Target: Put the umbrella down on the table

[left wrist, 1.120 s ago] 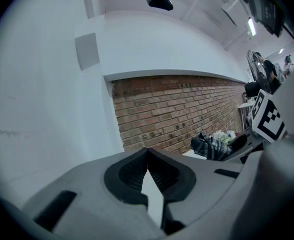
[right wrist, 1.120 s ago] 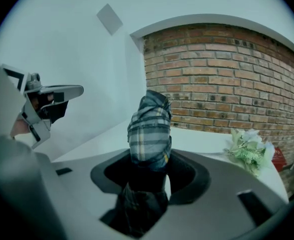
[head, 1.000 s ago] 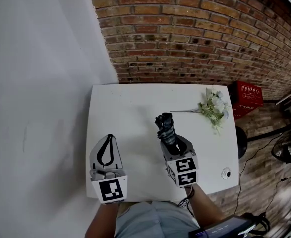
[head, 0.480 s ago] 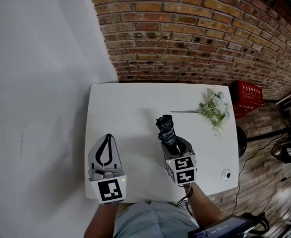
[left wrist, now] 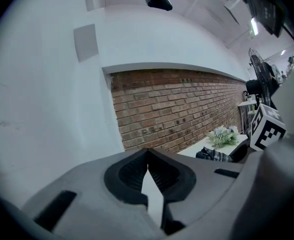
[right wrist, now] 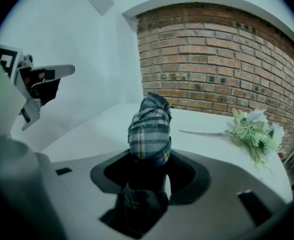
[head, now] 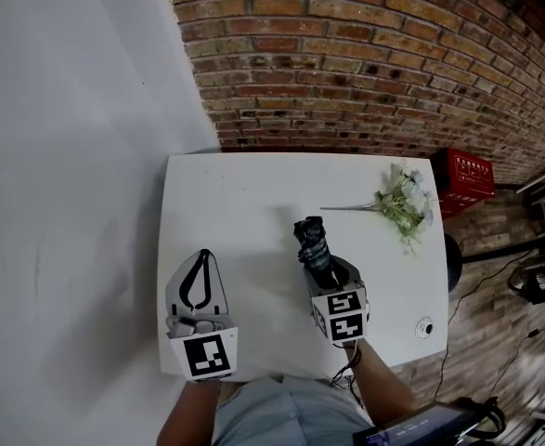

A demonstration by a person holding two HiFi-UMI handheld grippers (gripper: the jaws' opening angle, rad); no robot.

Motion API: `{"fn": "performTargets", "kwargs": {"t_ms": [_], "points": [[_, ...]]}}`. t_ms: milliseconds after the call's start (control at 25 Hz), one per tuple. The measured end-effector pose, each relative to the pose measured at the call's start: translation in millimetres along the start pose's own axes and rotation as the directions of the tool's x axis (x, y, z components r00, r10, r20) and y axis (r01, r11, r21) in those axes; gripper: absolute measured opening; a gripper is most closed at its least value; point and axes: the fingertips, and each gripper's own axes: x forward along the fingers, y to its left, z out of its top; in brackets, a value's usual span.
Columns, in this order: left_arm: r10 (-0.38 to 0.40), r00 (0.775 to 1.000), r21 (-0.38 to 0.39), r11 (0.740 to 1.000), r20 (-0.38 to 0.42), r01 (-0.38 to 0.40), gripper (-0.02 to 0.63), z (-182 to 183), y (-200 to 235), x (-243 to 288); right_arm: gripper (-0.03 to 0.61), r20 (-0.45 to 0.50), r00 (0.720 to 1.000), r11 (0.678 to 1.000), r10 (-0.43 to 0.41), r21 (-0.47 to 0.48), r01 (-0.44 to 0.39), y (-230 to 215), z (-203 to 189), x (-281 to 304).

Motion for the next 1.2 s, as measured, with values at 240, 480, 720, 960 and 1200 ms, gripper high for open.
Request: {"fn": "performTargets", "kwargs": {"t_ms": [240, 480, 720, 960, 1200], "points": [[-0.001, 1.000, -0.004, 1.000, -0.005, 0.001, 0.006, -3, 2, 4, 0.204, -0.020, 1.000, 1.000, -0.002, 0.007, 0.003, -2, -3, 6], [-0.001, 1.000, -0.008, 1.000, -0.013, 0.001, 0.006, -8, 4, 6, 0.207, -0.052, 0.999, 1.000, -0.005, 0.007, 0.005, -3, -10, 13], [0.002, 1.000, -0.012, 1.000, -0.020, -0.002, 0.006, -11, 5, 7, 0.209, -0.096, 0.995, 1.000, 0.004, 0.017, -0.002, -3, -20, 19], [0.005, 1.000, -0.009, 1.000, -0.025, -0.006, 0.006, -13, 7, 7, 0.219, -0.110, 0.994, 1.000, 0.007, 0.016, -0.005, -7, -22, 25], [0.012, 1.000, -0.003, 1.000, -0.007, -0.012, 0.006, -6, 7, 3, 0.287, -0.104, 0.994, 0.999, 0.026, 0.027, -0.023, -7, -18, 25]]}}
